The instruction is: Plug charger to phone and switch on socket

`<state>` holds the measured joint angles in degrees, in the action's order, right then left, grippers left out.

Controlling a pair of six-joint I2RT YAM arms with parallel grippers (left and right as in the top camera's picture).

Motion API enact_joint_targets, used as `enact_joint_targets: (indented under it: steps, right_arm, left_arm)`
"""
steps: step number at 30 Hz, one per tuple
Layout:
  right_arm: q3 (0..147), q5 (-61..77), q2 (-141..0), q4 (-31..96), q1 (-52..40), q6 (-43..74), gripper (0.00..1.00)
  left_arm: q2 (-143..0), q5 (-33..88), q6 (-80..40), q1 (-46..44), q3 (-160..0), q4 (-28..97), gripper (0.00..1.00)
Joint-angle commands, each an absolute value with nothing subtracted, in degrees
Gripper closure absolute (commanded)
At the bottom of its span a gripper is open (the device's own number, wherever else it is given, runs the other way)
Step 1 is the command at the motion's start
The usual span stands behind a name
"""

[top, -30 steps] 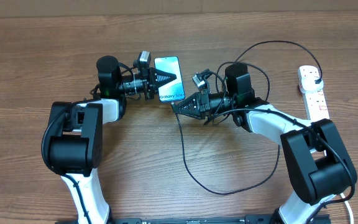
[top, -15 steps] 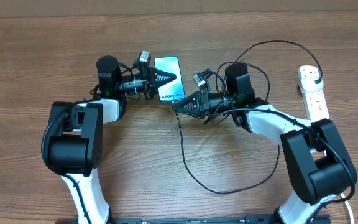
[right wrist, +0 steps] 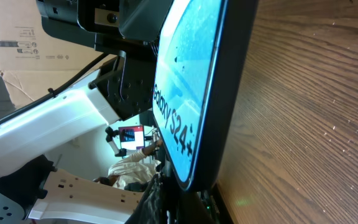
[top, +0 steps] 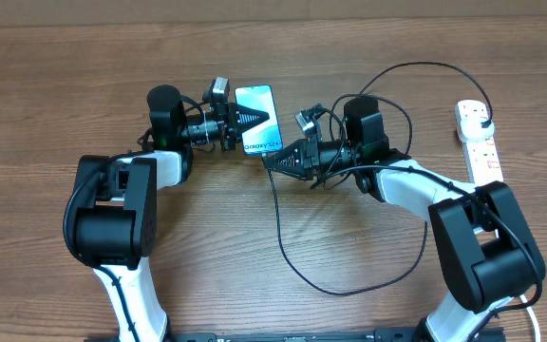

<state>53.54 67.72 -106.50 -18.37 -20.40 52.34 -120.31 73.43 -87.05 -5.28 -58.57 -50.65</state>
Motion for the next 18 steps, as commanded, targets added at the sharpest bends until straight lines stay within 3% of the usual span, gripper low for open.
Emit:
enact_joint_targets:
  steps: [1, 18]
  right_arm:
    - [53.58, 66.87, -106.8, -18.83, -20.53, 52.56, 0.96]
    - [53.58, 67.37, -106.8, -18.85, -20.49, 52.75, 0.96]
  left_arm:
    - [-120.33, 74.87, -86.54, -6.04, -59.77, -51.31, 0.95]
    - [-120.33, 75.33, -85.62, -5.98, -59.77, -51.31, 0.95]
